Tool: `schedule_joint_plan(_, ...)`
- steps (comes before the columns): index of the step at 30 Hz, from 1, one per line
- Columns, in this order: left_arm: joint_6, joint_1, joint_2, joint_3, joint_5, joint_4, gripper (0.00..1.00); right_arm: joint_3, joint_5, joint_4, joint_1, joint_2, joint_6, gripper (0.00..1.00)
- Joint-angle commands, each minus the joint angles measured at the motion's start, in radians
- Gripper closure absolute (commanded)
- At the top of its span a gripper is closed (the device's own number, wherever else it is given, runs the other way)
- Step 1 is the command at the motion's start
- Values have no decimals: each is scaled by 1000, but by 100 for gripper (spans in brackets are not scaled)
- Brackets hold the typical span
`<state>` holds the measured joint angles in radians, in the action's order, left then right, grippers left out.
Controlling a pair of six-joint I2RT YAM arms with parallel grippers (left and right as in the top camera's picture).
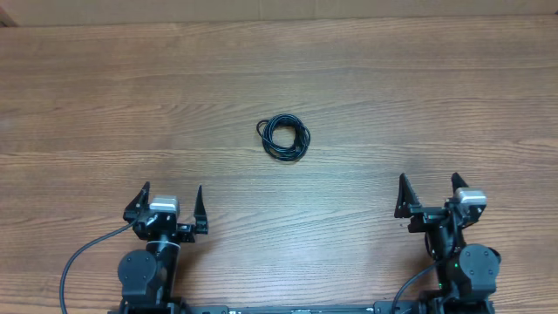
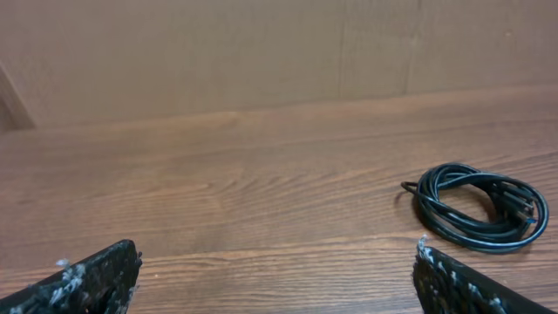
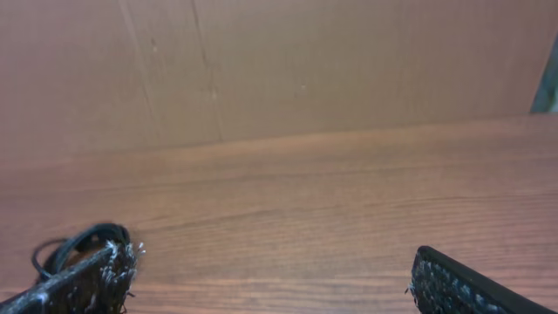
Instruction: Untangle cables
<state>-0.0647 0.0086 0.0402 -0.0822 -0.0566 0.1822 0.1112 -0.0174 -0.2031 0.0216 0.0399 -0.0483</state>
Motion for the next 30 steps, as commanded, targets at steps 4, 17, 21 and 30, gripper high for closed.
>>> schedule_joint_plan(4,30,6,154,-184,-3,72,0,150,16,-47,5,140,-8,0)
schedule_joint_plan(17,35,4,697,-731,-69,461,0,565,-30,-325,5,620,-64,0)
schedule_joint_plan(21,35,4,828,-905,-68,671,1,727,-29,-484,5,768,-63,0)
schedule_joint_plan(30,176,4,908,-985,-101,749,0,904,-40,-614,5,914,-64,0)
